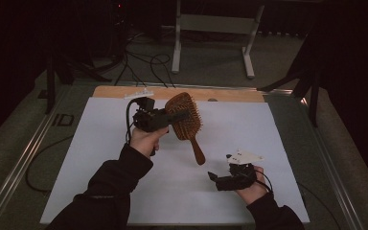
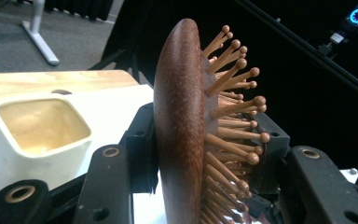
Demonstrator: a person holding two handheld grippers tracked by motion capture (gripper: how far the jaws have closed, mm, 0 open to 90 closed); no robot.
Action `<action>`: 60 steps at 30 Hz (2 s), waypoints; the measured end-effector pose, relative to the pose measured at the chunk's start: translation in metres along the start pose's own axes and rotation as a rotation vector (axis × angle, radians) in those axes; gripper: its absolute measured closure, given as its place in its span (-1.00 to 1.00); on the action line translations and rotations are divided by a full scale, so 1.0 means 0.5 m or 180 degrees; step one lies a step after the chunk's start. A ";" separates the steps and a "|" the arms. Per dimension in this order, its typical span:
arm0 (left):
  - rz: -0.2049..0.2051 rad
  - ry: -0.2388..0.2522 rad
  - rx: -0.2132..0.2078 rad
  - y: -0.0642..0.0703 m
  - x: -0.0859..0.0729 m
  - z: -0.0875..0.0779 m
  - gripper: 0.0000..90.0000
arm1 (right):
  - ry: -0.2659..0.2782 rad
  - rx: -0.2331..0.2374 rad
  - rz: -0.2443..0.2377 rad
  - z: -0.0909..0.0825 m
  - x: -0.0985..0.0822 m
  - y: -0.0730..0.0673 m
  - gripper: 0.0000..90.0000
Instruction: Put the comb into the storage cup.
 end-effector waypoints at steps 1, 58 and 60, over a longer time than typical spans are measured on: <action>0.0000 0.0000 0.0000 0.000 0.000 0.000 0.20 | 0.0000 0.0000 0.0000 0.000 0.000 0.000 -0.81; 0.0033 0.0617 0.0867 -0.119 0.198 0.034 0.20 | 0.0126 0.0233 -0.0321 -0.013 -0.022 0.018 -0.72; 0.0065 0.0633 0.0897 -0.123 0.204 0.037 0.20 | 0.0128 0.0231 -0.0318 -0.013 -0.022 0.018 -0.72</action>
Point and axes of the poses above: each handheld gripper's, and its own axes: z roughly forward along the jaws, x roughly out of its top, y roughly to its right, the point moved 5 cm from there along z, roughly forward along the jaws, and after that the axes turned 4 degrees about y, right-handed, at the moved point
